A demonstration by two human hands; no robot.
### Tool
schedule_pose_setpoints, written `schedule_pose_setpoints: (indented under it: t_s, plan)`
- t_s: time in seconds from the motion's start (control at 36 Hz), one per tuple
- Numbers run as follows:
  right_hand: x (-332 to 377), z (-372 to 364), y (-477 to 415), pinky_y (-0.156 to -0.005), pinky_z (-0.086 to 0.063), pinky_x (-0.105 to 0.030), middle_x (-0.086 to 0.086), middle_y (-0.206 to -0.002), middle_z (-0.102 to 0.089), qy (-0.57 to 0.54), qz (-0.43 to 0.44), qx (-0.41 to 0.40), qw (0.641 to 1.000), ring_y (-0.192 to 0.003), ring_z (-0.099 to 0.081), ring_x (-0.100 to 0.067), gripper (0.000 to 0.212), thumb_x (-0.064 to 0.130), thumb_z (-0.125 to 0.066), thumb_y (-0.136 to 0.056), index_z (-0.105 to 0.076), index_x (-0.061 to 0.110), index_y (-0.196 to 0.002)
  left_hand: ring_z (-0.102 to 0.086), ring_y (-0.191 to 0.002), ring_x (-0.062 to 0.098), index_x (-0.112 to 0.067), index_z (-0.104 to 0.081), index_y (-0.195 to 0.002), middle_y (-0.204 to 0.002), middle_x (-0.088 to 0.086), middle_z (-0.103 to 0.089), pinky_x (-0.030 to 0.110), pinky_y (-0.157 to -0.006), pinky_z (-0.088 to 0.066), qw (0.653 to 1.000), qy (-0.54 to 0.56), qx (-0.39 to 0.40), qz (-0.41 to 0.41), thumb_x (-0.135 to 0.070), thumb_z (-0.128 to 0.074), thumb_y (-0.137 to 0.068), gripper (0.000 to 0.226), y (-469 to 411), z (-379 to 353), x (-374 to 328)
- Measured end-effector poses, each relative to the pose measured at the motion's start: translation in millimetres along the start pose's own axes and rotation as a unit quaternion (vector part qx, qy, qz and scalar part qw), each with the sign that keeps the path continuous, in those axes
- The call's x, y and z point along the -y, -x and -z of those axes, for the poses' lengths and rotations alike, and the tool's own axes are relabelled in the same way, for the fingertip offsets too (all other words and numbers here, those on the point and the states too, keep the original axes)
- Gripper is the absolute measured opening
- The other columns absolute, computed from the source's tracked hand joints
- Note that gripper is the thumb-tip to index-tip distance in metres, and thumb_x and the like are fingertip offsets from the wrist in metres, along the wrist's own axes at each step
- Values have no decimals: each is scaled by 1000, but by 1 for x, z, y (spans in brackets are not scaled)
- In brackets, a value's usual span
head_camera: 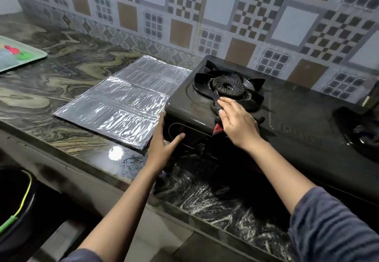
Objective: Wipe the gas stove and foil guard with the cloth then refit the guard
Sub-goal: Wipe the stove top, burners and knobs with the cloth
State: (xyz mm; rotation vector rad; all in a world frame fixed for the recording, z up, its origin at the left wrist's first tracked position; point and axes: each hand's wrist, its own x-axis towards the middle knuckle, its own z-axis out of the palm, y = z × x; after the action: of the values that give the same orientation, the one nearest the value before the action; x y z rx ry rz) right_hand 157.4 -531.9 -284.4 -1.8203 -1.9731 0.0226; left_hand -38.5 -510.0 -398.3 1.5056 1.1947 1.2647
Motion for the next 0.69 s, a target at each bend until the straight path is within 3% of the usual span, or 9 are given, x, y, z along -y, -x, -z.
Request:
schedule_pose_setpoints:
  t_s: [0.17,0.31,0.47,0.61,0.69]
  plan:
    - [3,-1,-3,-109,-29,-32,0,-142,-45,-8,32,0,999,-131,-40,-19,39,24,-38,-96,-47,14,-133,-24,-140,2,-31,-15,-147,-154,-11,-25,37,-118,-25,1000,8,-3,1,-35,-69,-79,87,1,-1,0]
    - [11,-6,-14,-108,-26,-27,3,-143,-43,-14,48,16,999,-133,-37,-15,39,24,-39,-97,-45,16,-134,-26,-140,2,-33,-16,-147,-153,-11,-26,35,-117,-26,1000,9,-5,-4,-34,-70,-79,86,2,0,-1]
    - [22,-17,-34,-109,-25,-30,6,-144,-40,-26,62,48,997,-134,-34,-13,40,27,-36,-98,-43,20,-136,-26,-139,1,-34,-16,-147,-153,-14,-25,26,-114,-26,1000,9,1,-1,-37,-70,-78,87,1,2,0]
    - [30,-27,-53,-111,-27,-34,3,-145,-40,-33,86,72,993,-134,-35,-17,40,28,-36,-97,-42,19,-136,-26,-129,-18,-35,-19,-145,-145,-28,-24,-8,-95,-23,1000,17,8,-1,-32,-71,-78,86,0,5,2]
    - [34,-32,-62,-112,-27,-36,4,-145,-40,-46,102,83,990,-134,-36,-17,40,29,-38,-97,-42,20,-136,-39,-118,-17,-38,-19,-144,-143,-28,-27,-4,-95,-29,1000,19,14,5,-27,-72,-78,86,0,7,2]
